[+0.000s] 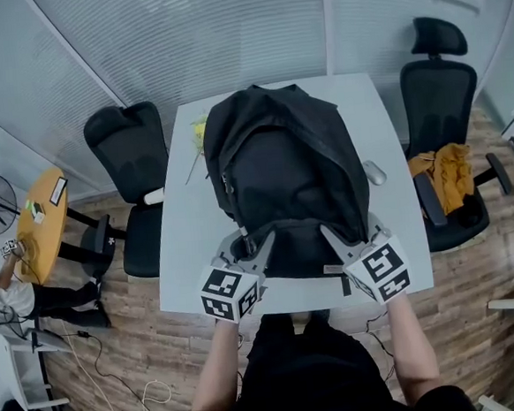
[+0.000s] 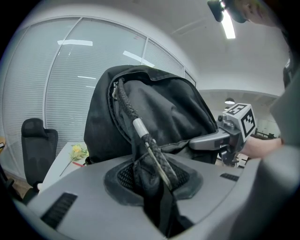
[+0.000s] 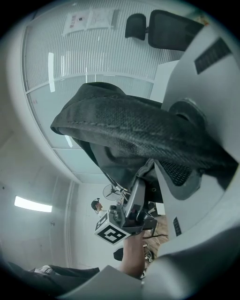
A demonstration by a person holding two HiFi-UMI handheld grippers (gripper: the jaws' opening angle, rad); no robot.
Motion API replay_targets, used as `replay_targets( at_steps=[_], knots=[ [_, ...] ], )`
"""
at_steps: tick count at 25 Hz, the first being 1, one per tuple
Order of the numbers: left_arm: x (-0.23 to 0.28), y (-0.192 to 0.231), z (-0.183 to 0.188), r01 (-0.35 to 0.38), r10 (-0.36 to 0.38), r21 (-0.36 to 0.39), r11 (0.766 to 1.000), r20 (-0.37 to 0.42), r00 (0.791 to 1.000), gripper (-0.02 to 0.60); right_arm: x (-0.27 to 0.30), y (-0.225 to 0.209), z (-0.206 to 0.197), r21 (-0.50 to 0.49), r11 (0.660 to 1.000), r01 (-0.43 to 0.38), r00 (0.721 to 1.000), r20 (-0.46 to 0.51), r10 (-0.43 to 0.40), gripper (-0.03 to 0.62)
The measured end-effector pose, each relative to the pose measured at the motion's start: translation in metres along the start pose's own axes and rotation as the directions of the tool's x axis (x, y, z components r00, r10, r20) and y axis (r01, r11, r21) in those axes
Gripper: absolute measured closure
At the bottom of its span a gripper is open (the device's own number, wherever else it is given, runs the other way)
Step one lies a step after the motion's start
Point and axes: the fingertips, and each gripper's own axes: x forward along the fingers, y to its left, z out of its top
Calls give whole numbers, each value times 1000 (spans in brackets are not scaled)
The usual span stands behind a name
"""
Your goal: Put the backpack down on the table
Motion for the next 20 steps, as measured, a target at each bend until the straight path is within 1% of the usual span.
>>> replay_targets(
  at_steps=[10, 15, 20],
  knots=[
    [22, 16, -33, 11, -12, -14, 1000, -27, 1000, 482, 26, -4, -33, -1, 1000, 0, 999, -35, 0, 482],
    [34, 25, -45, 14, -15, -24, 1000, -17, 1000, 482, 38, -9, -43, -11, 1000, 19, 999, -33, -19, 482],
    [47, 33, -51, 13, -14, -8, 1000, -4, 1000, 483, 50, -17, -51, -28, 999, 43, 999, -23, -43, 482]
  ],
)
